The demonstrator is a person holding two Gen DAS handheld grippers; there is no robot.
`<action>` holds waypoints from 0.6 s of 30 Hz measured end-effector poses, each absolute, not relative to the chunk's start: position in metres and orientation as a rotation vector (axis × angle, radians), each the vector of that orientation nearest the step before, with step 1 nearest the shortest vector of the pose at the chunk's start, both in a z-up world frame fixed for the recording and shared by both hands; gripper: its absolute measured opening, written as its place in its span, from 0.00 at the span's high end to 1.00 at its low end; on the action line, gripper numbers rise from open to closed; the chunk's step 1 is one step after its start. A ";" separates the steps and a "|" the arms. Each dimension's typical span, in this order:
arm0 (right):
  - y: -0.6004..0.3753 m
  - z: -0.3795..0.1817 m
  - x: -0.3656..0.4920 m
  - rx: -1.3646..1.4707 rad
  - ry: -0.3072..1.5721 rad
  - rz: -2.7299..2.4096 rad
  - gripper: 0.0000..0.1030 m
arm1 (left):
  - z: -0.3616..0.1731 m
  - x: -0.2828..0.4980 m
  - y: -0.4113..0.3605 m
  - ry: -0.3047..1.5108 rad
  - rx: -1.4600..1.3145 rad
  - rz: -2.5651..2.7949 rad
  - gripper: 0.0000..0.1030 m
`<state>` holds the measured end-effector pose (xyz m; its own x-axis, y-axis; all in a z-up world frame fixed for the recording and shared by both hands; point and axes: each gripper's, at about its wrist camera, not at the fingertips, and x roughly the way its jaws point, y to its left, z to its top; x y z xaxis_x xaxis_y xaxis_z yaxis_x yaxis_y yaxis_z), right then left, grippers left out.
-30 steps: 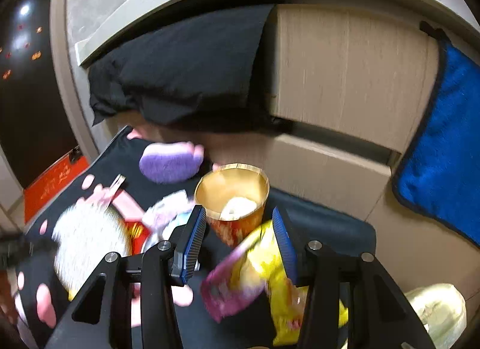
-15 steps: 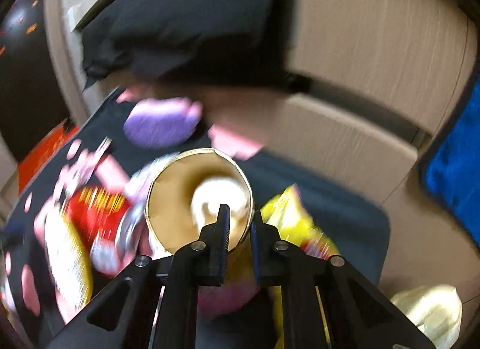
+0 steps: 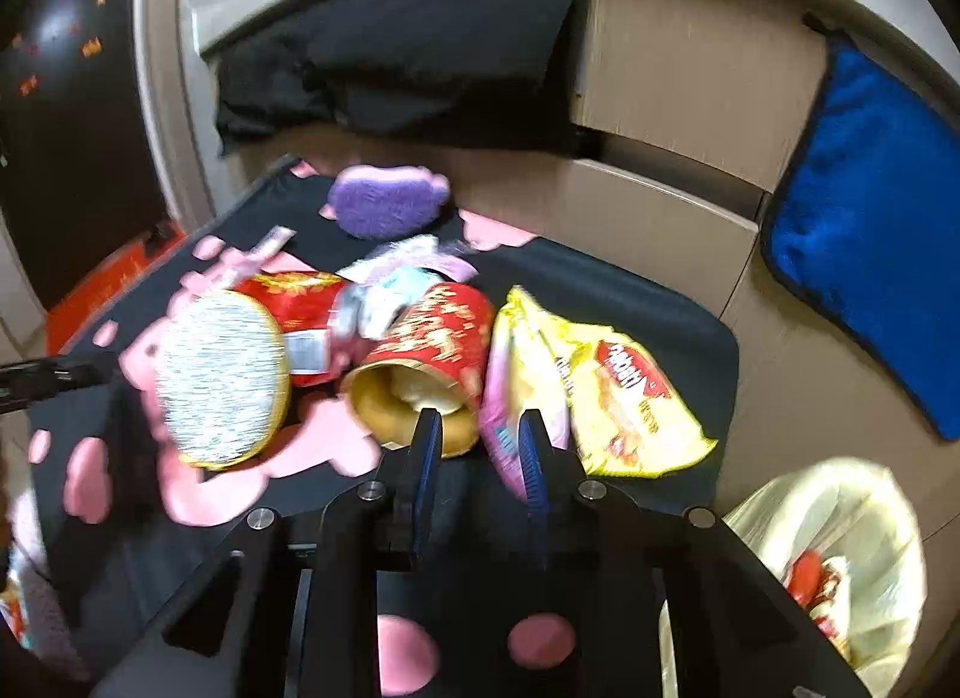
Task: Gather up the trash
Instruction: 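Grasp the white tissue with the right tool while the left tool holds the scrubber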
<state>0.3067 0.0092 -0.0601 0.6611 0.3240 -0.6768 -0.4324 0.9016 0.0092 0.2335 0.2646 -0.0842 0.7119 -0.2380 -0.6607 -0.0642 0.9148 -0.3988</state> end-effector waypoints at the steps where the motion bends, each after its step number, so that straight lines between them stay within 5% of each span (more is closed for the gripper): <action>1: 0.009 -0.061 0.303 -0.150 0.730 0.449 0.76 | -0.085 0.233 0.264 0.781 -0.417 -0.097 0.81; 11: 0.057 -0.082 0.319 -0.205 0.611 0.423 0.80 | -0.090 0.221 0.270 0.775 -0.410 -0.070 0.80; 18: 0.074 -0.104 0.363 -0.230 0.698 0.368 0.80 | -0.102 0.217 0.300 0.779 -0.460 -0.041 0.78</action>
<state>0.3635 0.0737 -0.1037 0.7060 0.2524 -0.6617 -0.4041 0.9109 -0.0837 0.2173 0.3000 -0.1021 0.7160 -0.2031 -0.6679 -0.1314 0.9004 -0.4147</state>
